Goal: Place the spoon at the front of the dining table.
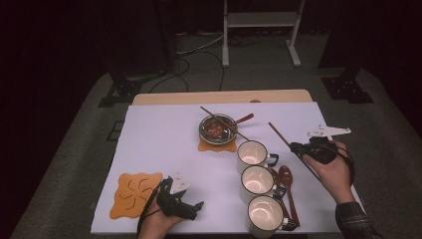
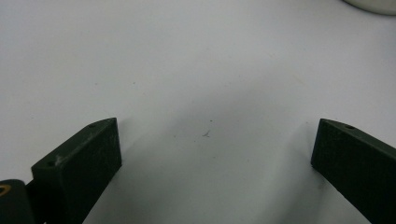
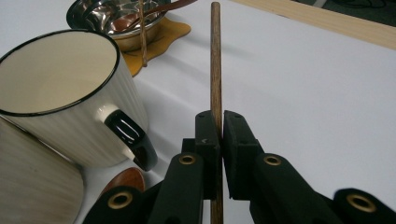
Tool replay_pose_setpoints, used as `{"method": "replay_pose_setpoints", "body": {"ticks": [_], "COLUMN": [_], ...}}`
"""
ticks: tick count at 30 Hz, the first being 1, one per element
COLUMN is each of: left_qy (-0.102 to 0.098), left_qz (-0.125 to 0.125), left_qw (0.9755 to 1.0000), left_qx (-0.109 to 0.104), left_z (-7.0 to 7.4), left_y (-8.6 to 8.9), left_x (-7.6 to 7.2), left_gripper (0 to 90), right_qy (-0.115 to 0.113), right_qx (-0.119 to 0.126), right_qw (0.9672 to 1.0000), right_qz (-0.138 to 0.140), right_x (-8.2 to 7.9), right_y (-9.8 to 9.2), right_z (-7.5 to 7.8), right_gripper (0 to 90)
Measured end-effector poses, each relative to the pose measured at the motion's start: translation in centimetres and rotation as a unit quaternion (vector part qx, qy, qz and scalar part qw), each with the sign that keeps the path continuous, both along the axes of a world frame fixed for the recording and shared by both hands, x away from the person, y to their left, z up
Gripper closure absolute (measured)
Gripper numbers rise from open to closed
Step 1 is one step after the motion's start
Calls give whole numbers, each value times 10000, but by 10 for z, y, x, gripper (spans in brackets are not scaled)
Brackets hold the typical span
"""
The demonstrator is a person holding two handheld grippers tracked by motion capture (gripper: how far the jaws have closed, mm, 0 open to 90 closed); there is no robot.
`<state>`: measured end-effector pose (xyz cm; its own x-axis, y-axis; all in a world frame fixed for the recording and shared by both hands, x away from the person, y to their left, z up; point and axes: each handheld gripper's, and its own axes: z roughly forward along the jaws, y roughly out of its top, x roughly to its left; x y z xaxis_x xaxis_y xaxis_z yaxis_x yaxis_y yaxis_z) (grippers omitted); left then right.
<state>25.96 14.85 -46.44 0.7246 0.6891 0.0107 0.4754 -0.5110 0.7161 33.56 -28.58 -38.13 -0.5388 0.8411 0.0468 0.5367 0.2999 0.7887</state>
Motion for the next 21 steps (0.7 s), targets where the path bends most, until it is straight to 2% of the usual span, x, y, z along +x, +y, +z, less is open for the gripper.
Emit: {"method": "replay_pose_setpoints", "body": {"ticks": [21], "left_qy": [-7], "left_qz": [-4], "left_qw": [10000], "left_qx": [4], "left_z": [0], "left_y": [0], "left_x": [0], "left_gripper": [5], "right_qy": [-73], "right_qx": [77], "right_qw": [9999], "right_qz": [52], "right_x": [14], "right_y": [5], "right_z": [10], "right_gripper": [841]}}
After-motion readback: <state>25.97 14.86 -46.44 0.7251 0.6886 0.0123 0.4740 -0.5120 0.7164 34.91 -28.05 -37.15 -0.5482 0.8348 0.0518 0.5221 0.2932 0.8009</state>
